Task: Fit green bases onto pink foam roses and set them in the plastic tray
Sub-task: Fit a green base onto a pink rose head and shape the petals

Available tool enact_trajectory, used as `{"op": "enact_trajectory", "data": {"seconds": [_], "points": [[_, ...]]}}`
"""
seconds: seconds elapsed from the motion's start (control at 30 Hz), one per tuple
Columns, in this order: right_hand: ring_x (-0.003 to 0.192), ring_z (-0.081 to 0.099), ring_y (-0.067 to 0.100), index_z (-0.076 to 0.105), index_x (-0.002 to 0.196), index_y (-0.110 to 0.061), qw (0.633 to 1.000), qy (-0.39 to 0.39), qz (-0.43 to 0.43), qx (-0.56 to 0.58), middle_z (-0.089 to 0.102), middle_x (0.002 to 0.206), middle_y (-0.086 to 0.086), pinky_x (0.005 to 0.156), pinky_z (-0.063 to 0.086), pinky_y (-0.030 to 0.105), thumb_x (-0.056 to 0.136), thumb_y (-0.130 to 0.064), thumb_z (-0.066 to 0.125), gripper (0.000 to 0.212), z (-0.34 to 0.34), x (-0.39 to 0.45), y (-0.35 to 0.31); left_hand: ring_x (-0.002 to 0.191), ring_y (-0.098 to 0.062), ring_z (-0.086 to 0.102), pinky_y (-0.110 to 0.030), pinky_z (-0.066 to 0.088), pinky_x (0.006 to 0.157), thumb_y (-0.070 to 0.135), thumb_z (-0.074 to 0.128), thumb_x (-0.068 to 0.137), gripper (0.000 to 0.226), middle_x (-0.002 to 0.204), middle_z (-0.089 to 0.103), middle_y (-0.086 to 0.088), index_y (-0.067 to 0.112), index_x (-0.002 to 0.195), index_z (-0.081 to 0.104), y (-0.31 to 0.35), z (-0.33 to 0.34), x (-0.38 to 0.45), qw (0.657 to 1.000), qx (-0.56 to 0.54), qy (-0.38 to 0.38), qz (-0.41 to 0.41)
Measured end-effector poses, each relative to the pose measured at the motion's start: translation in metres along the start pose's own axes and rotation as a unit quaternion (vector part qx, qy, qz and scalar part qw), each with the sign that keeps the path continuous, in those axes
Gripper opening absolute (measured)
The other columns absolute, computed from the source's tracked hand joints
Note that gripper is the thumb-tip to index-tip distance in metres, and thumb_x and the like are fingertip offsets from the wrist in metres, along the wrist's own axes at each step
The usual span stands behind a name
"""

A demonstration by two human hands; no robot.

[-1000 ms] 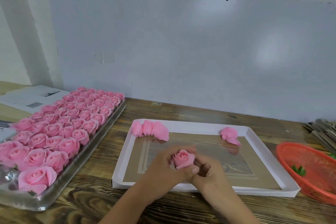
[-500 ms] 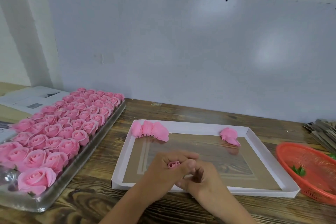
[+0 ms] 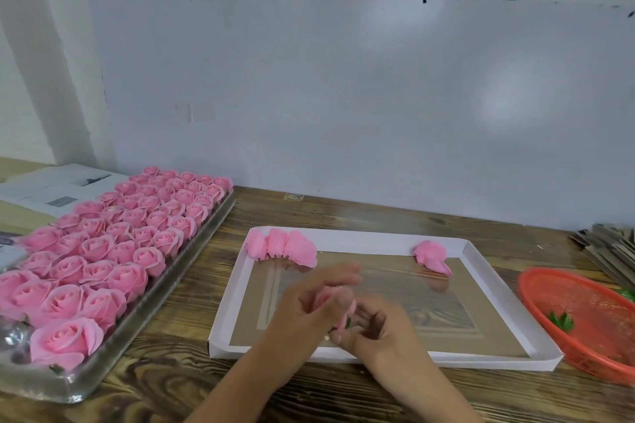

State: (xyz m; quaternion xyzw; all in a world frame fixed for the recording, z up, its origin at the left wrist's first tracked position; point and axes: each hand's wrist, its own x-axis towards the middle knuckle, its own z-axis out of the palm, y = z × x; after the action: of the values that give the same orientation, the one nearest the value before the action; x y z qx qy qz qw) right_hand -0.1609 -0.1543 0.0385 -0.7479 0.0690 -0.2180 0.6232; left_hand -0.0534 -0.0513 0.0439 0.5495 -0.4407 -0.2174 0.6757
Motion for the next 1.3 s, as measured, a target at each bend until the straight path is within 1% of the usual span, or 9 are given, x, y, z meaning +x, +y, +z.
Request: {"op": "enact_trajectory", "data": {"seconds": [0.13,0.23,0.33,0.57,0.73,0.9,1.07,1.2,1.3], "points": [[0.071,0.05,0.021,0.071,0.084,-0.021,0.999,-0.006,0.012,-0.037,0.057,0.07,0.019,0.069,0.042,0.04,0.077,-0.015,0.07,0.009,0.001,-0.001,0.002,0.089,-0.004,0.071,-0.016,0.053,0.078,0.072,0.061,0.083,0.033,0.108,0.077,0.008,0.044,0.088,0.078,0.002,0.002,0.0,0.999,0.032,-0.017,-0.003],[0.076,0.06,0.02,0.073,0.091,-0.023,0.999,-0.009,0.012,-0.05,0.065,0.078,0.019,0.074,0.048,0.036,0.079,-0.013,0.07,0.016,-0.002,-0.001,0.002,0.117,-0.003,0.065,-0.017,0.051,0.091,0.065,0.063,0.086,0.026,0.115,0.074,0.017,0.044,0.084,0.078,-0.002,0.001,0.001,0.998,0.041,-0.042,-0.014],[0.095,0.071,0.015,0.073,0.103,-0.029,0.999,-0.012,-0.002,-0.05,0.076,0.096,0.003,0.083,0.054,0.025,0.082,-0.005,0.071,0.031,-0.003,-0.002,0.001,0.12,-0.004,0.063,-0.024,0.052,0.096,0.051,0.067,0.086,0.016,0.116,0.074,0.015,0.042,0.094,0.078,-0.005,0.001,0.002,0.997,0.039,-0.051,-0.032],[0.096,0.072,0.015,0.075,0.106,-0.027,0.999,0.047,-0.015,0.023,0.077,0.1,0.004,0.078,0.055,0.022,0.077,0.0,0.063,0.042,-0.002,0.0,-0.002,0.11,-0.01,0.066,-0.022,0.054,0.087,0.055,0.088,0.066,0.06,0.115,0.068,0.015,0.054,0.119,0.06,-0.01,0.001,0.001,0.996,0.009,-0.047,-0.07],[0.075,0.065,0.023,0.073,0.086,-0.028,0.994,0.031,0.016,-0.102,0.071,0.081,0.011,0.078,0.052,0.051,0.078,-0.015,0.07,0.015,-0.005,-0.001,0.0,0.108,-0.006,0.067,-0.017,0.053,0.086,0.074,0.071,0.072,0.045,0.12,0.069,0.015,0.045,0.107,0.072,-0.003,0.001,0.001,0.999,0.013,0.04,0.014],[0.077,0.066,0.007,0.07,0.091,-0.028,0.992,0.007,0.036,-0.118,0.071,0.081,-0.001,0.066,0.048,0.022,0.077,-0.024,0.069,0.014,-0.001,-0.003,0.0,0.116,0.001,0.063,-0.01,0.047,0.09,0.051,0.063,0.088,0.02,0.104,0.076,0.018,0.043,0.081,0.079,-0.005,0.004,0.002,0.998,0.055,-0.017,0.012],[0.102,0.069,0.011,0.07,0.11,-0.037,0.995,-0.017,-0.004,-0.096,0.075,0.105,-0.008,0.089,0.054,0.025,0.084,-0.009,0.068,0.038,-0.003,-0.002,-0.002,0.116,-0.003,0.065,-0.019,0.053,0.093,0.055,0.076,0.079,0.022,0.114,0.074,0.018,0.046,0.099,0.077,-0.015,0.0,0.004,0.997,0.07,-0.036,-0.021],[0.099,0.071,0.019,0.074,0.106,-0.029,0.997,0.066,-0.005,0.028,0.076,0.101,0.003,0.085,0.056,0.027,0.077,-0.004,0.069,0.039,-0.004,-0.001,-0.003,0.116,-0.012,0.065,-0.028,0.055,0.092,0.058,0.09,0.063,0.07,0.123,0.068,0.015,0.051,0.126,0.059,-0.017,-0.001,0.003,0.998,0.003,-0.027,-0.062],[0.095,0.071,0.012,0.076,0.099,-0.033,0.99,0.133,-0.005,0.04,0.077,0.096,0.0,0.078,0.054,0.019,0.071,-0.01,0.076,0.036,-0.008,0.001,-0.003,0.121,-0.012,0.062,-0.037,0.054,0.098,0.051,0.084,0.076,0.061,0.127,0.067,0.012,0.044,0.131,0.057,-0.014,-0.001,0.003,0.996,0.056,-0.04,-0.052]]}}
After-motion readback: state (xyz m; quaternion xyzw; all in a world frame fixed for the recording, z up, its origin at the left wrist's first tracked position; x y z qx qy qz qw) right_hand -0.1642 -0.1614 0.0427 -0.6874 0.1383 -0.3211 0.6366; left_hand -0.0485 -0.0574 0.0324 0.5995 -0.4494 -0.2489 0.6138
